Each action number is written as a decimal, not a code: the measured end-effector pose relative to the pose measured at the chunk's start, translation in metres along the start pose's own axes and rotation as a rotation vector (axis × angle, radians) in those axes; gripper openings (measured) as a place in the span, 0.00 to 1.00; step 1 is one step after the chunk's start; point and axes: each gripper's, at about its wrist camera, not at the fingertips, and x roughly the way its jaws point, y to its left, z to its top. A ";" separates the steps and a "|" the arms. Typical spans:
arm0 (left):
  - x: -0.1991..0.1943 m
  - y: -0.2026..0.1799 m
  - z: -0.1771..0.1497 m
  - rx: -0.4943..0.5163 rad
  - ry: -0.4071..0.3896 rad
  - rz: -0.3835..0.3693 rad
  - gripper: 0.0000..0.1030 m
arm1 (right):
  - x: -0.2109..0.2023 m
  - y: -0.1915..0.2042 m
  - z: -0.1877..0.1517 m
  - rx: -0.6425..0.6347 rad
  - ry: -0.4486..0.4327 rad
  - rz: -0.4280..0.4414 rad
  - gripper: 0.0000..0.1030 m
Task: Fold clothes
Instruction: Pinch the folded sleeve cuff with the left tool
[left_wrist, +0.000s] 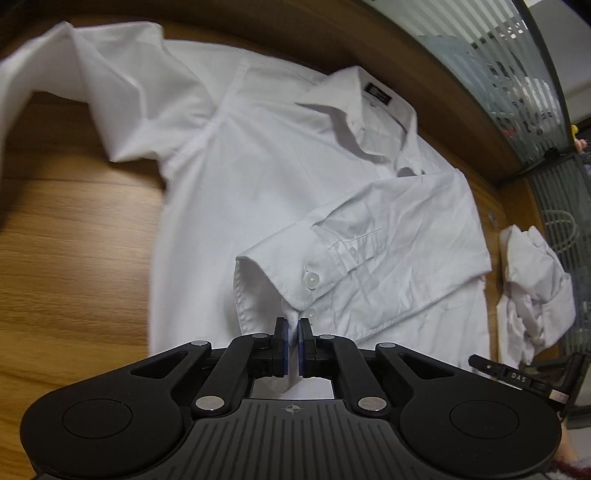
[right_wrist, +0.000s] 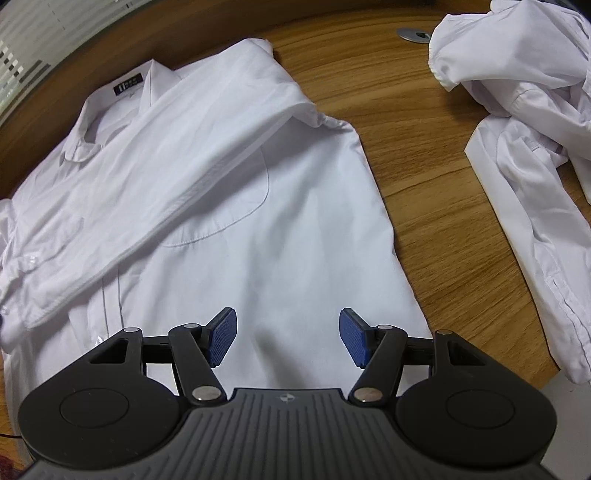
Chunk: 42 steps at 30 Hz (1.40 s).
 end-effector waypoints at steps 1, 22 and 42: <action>-0.003 0.002 0.000 -0.002 -0.003 0.020 0.06 | 0.001 0.001 0.000 -0.005 0.003 0.000 0.66; 0.008 0.012 0.004 -0.088 0.050 0.157 0.07 | 0.019 -0.022 0.118 -0.166 -0.262 -0.002 0.38; 0.022 0.025 -0.009 -0.183 0.032 0.167 0.11 | 0.057 0.024 0.174 -0.390 -0.253 0.077 0.31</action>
